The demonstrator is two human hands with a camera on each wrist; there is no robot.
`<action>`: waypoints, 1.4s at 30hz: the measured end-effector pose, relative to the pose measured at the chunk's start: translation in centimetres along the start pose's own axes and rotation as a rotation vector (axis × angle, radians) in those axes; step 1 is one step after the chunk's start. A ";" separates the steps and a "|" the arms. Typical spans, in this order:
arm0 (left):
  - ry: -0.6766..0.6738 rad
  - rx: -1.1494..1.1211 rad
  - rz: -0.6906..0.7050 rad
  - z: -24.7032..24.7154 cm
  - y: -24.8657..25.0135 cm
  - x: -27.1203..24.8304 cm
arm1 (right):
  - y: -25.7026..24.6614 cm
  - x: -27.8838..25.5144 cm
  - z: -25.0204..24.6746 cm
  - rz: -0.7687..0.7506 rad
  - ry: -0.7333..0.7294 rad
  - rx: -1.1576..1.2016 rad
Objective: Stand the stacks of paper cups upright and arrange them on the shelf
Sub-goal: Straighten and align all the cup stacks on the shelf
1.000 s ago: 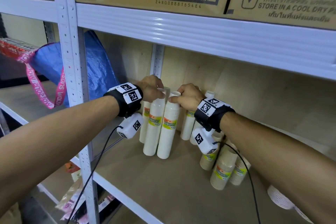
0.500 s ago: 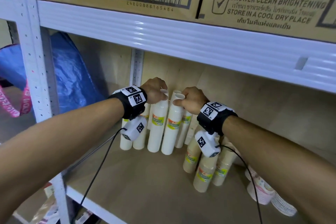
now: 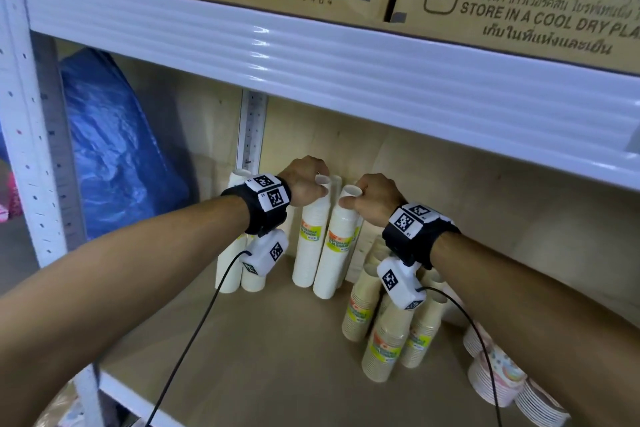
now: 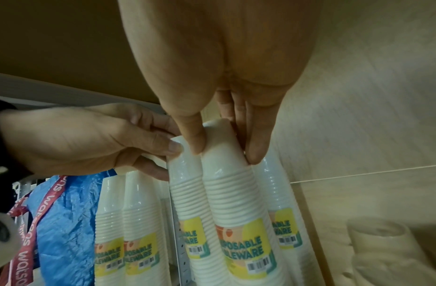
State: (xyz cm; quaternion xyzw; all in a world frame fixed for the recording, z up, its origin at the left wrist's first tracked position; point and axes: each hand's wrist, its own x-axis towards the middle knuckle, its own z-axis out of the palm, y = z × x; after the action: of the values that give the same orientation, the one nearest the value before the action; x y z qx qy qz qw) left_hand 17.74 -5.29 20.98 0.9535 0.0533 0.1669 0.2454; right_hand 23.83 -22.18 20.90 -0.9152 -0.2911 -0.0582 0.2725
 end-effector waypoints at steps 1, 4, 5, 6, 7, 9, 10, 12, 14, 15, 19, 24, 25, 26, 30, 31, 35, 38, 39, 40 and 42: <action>-0.006 0.001 0.004 0.2 0.0 0.2 | 0.2 0.1 0.1 0.007 -0.003 0.005; -0.031 0.016 0.014 0.7 -0.2 0.9 | 0.5 0.4 0.1 0.008 -0.009 0.003; -0.036 0.019 0.016 0.8 -0.2 1.1 | 0.6 0.4 0.1 0.008 -0.009 -0.002; -0.038 0.018 0.014 1.0 -0.2 1.3 | 0.7 0.5 0.2 0.009 -0.009 -0.003; -0.037 0.020 0.013 1.1 -0.2 1.4 | 0.8 0.5 0.3 0.012 -0.010 -0.001; -0.040 0.033 0.018 1.6 -0.2 1.8 | 1.1 0.5 0.5 0.020 -0.010 0.009; -0.042 0.032 0.020 1.8 -0.3 1.9 | 1.3 0.6 0.6 0.024 -0.008 0.015; -0.052 0.027 0.014 2.3 -0.5 2.3 | 1.6 0.7 0.9 0.023 0.001 0.036; -0.056 0.022 0.006 2.6 -0.8 2.6 | 1.7 0.8 0.9 0.021 0.006 0.052; -0.054 0.019 0.004 2.6 -0.8 2.6 | 1.7 0.9 0.9 0.023 0.004 0.056; -0.053 0.013 0.001 2.7 -0.6 2.8 | 1.7 1.2 0.8 0.034 -0.007 0.068; -0.046 -0.017 -0.021 2.0 -0.2 2.6 | 1.6 1.3 0.4 0.027 -0.003 0.035; -0.045 -0.026 -0.025 1.8 -0.2 2.5 | 1.5 1.3 0.2 0.025 0.002 0.021; -0.044 -0.034 -0.029 1.5 -0.1 2.4 | 1.3 1.4 0.0 0.026 0.007 0.006; -0.038 -0.055 -0.042 -0.1 0.5 2.0 | 0.3 1.5 -0.8 0.022 0.021 -0.030; -0.034 -0.066 -0.045 -0.7 0.6 1.8 | 0.0 1.6 -1.0 0.016 0.021 -0.040; 0.037 -0.019 -0.044 -3.4 0.9 1.4 | -1.7 1.7 -1.7 -0.021 0.044 -0.052; 0.070 0.020 -0.058 -5.5 0.5 1.2 | -3.3 1.9 -1.9 -0.051 0.072 -0.037; 0.075 0.031 -0.069 -6.1 0.1 1.1 | -3.8 2.0 -1.9 -0.062 0.074 -0.027; 0.080 0.041 -0.080 -6.6 -0.2 1.0 | -4.4 2.2 -1.9 -0.074 0.073 -0.019; 0.095 0.055 -0.100 -7.7 -1.0 0.7 | -5.6 2.4 -1.7 -0.104 0.067 -0.015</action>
State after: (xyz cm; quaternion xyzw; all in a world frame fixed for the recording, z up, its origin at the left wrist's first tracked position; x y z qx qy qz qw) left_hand 15.71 -0.83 27.03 0.9471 0.1170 0.1977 0.2241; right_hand 22.74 -18.06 25.56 -0.8984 -0.3285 -0.1053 0.2719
